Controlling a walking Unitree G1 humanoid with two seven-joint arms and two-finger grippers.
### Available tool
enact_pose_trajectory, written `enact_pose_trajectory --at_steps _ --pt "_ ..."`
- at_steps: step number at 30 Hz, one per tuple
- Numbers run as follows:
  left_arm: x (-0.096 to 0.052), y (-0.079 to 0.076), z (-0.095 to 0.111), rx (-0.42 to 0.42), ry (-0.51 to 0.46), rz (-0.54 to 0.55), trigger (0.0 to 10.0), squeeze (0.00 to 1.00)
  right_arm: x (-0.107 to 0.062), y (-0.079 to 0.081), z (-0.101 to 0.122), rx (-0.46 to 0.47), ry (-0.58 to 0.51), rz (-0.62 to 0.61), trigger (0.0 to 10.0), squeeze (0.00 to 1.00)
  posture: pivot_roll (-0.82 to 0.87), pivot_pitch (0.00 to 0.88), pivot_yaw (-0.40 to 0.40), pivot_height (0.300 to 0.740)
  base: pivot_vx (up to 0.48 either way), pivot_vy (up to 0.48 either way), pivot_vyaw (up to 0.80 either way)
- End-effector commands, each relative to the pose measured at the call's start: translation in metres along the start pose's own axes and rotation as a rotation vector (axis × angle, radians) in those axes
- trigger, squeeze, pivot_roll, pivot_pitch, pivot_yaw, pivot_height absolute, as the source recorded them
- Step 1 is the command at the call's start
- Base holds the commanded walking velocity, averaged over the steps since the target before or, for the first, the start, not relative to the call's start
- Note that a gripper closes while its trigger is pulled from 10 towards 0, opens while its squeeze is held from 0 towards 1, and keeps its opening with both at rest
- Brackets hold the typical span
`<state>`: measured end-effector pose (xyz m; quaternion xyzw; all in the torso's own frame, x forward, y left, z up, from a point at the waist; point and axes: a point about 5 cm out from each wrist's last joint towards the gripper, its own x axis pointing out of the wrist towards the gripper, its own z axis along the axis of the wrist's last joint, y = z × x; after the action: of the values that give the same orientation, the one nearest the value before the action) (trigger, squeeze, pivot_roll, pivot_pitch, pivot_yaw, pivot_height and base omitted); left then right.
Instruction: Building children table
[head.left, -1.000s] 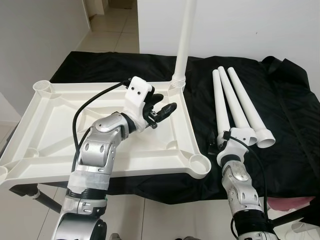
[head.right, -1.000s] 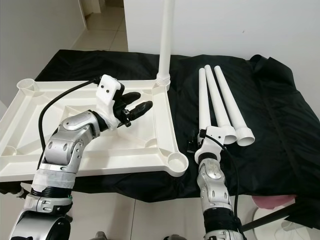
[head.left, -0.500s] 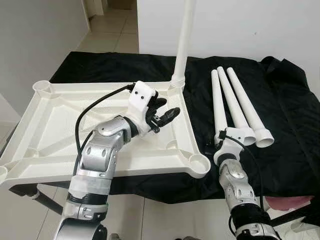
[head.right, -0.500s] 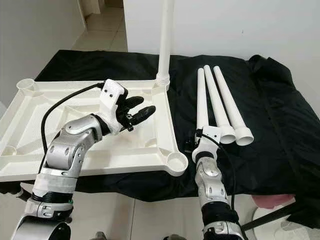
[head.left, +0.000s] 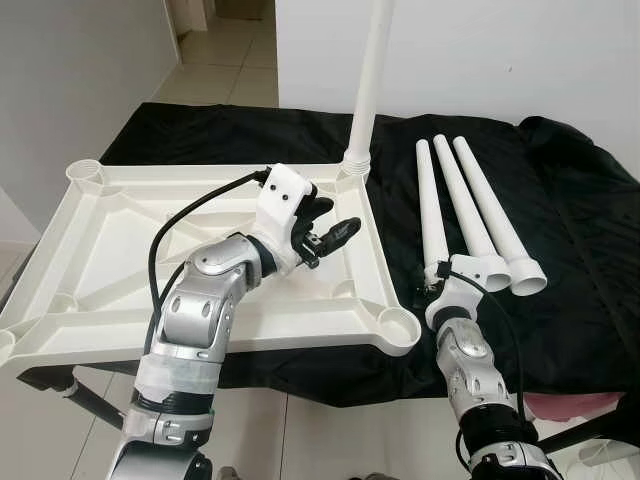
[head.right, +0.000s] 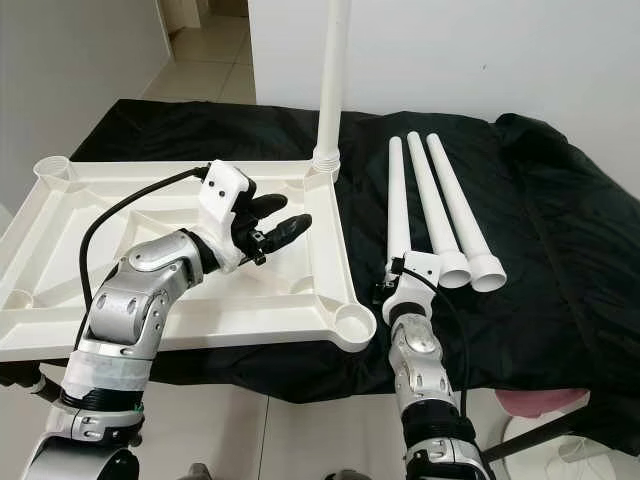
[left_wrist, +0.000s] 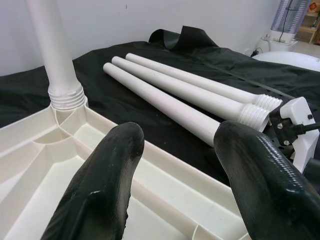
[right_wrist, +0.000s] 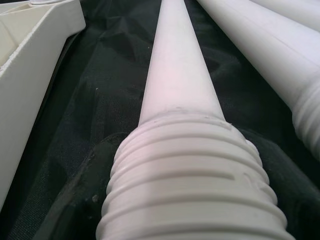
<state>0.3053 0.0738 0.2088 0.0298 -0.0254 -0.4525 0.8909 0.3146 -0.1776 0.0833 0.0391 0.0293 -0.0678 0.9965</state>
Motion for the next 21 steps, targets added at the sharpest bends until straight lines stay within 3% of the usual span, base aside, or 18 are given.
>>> enact_pose_trajectory --at_steps 1,6,8,9,10,11,15,17,20,21 --pt "-0.002 0.004 -0.001 0.005 0.004 0.107 10.0 0.00 0.003 -0.002 0.007 -0.004 -0.038 -0.018 10.0 0.00 0.01 0.005 -0.040 0.740 0.000 0.000 0.00" --pt "-0.002 0.004 -0.001 -0.010 -0.001 0.094 10.0 0.00 0.007 -0.003 0.016 -0.057 -0.071 -0.029 10.0 0.00 0.01 0.003 -0.042 0.740 0.000 0.000 0.00" --pt "-0.002 0.006 0.001 -0.028 -0.019 0.071 10.0 0.00 0.015 -0.005 0.029 -0.117 -0.106 -0.043 10.0 0.00 0.01 0.000 -0.043 0.740 0.000 0.000 0.00" --pt "-0.001 0.006 0.003 -0.038 -0.028 0.063 10.0 0.36 0.016 -0.005 0.033 -0.137 -0.114 -0.035 10.0 0.00 0.00 0.000 -0.043 0.740 0.000 0.000 0.00" --pt "-0.001 0.006 0.003 -0.038 -0.028 0.063 10.0 0.36 0.016 -0.005 0.033 -0.137 -0.114 -0.035 10.0 0.00 0.00 0.000 -0.043 0.740 0.000 0.000 0.00" --pt "-0.001 0.006 0.003 -0.052 -0.033 0.047 10.0 1.00 0.017 -0.005 0.037 -0.158 -0.131 -0.030 10.0 0.00 0.00 0.000 -0.043 0.740 0.000 0.000 0.00" --pt "-0.001 0.005 0.004 -0.046 -0.034 0.038 10.0 1.00 0.018 -0.005 0.042 -0.160 -0.153 -0.034 10.0 0.00 0.00 0.000 -0.044 0.740 0.000 0.000 0.00" --pt "0.000 0.005 0.006 -0.043 -0.035 0.032 10.0 1.00 0.019 -0.004 0.052 -0.174 -0.209 -0.024 10.0 0.00 0.00 0.000 -0.045 0.740 0.000 0.000 0.00" --pt "0.004 0.004 0.012 -0.020 -0.048 0.024 10.0 1.00 0.019 0.001 0.085 -0.085 -0.368 0.046 10.0 0.00 0.00 0.000 -0.040 0.740 0.000 0.000 0.00" --pt "0.004 0.004 0.012 -0.020 -0.048 0.024 10.0 1.00 0.019 0.001 0.085 -0.085 -0.368 0.046 10.0 0.00 0.00 0.000 -0.040 0.740 0.000 0.000 0.00"
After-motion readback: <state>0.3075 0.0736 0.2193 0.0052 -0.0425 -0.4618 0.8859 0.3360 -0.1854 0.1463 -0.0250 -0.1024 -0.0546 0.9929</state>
